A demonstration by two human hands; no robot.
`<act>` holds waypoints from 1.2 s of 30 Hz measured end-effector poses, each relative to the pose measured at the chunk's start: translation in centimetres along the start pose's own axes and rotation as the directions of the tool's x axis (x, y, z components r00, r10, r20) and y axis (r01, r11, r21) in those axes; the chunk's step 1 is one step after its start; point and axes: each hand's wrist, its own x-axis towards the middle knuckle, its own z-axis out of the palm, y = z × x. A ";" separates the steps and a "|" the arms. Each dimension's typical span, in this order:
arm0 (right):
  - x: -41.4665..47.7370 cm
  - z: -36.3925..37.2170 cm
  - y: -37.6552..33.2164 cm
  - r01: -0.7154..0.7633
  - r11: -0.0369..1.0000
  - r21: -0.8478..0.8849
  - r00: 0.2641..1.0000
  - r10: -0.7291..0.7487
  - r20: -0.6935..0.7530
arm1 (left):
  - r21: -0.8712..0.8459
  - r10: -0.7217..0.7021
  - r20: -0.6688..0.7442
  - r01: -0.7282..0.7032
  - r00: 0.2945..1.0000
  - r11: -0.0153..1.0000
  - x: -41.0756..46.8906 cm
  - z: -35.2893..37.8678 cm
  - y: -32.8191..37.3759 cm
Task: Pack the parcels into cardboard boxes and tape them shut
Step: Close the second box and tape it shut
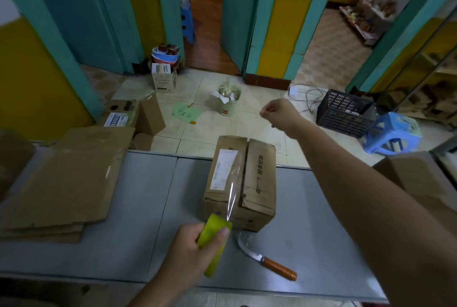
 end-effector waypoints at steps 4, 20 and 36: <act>2.1 2.4 2.2 -0.021 1.000 0.015 0.999 0.021 0.031 | -0.075 -0.036 0.125 0.046 0.992 0.996 -0.6 1.9 1.5; 4.5 6.7 5.2 -0.011 0.997 -0.077 0.996 0.017 0.084 | -0.145 -0.196 0.063 0.203 0.979 0.968 -1.0 4.4 2.2; 5.5 8.6 6.9 -0.096 0.993 -0.071 0.990 0.102 0.098 | -0.164 -0.270 0.025 0.270 0.963 0.949 0.2 5.2 -0.8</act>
